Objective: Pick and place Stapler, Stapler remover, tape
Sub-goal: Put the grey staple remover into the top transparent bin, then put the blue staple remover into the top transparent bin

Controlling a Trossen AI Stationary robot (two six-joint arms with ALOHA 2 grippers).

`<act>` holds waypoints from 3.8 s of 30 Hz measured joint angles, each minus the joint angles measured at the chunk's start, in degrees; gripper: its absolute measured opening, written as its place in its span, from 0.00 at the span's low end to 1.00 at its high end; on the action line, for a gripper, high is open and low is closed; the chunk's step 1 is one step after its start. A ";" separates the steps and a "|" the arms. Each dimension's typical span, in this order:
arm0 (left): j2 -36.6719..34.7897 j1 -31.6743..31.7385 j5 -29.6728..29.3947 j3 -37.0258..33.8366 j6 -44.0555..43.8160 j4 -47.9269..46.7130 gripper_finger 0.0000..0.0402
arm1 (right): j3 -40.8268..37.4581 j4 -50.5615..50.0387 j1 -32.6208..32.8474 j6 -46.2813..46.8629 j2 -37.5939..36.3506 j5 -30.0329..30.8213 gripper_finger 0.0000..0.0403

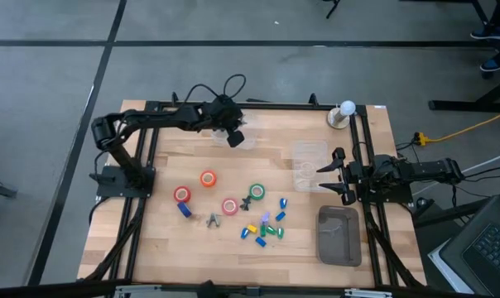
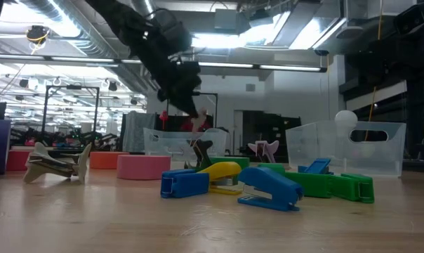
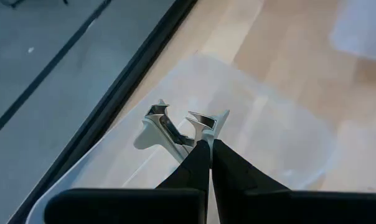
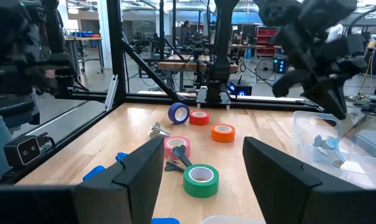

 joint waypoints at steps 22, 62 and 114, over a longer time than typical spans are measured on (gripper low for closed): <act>4.41 3.36 3.61 -0.02 -0.65 0.32 0.17 | 0.01 0.00 0.01 -0.01 0.00 0.00 0.56; -16.90 15.19 3.52 0.00 7.92 -4.57 0.21 | 0.00 -0.18 0.01 0.00 0.00 0.00 0.56; -9.60 -19.28 14.07 0.00 6.62 -6.20 0.20 | 0.01 -0.01 -0.02 0.00 0.00 0.04 0.56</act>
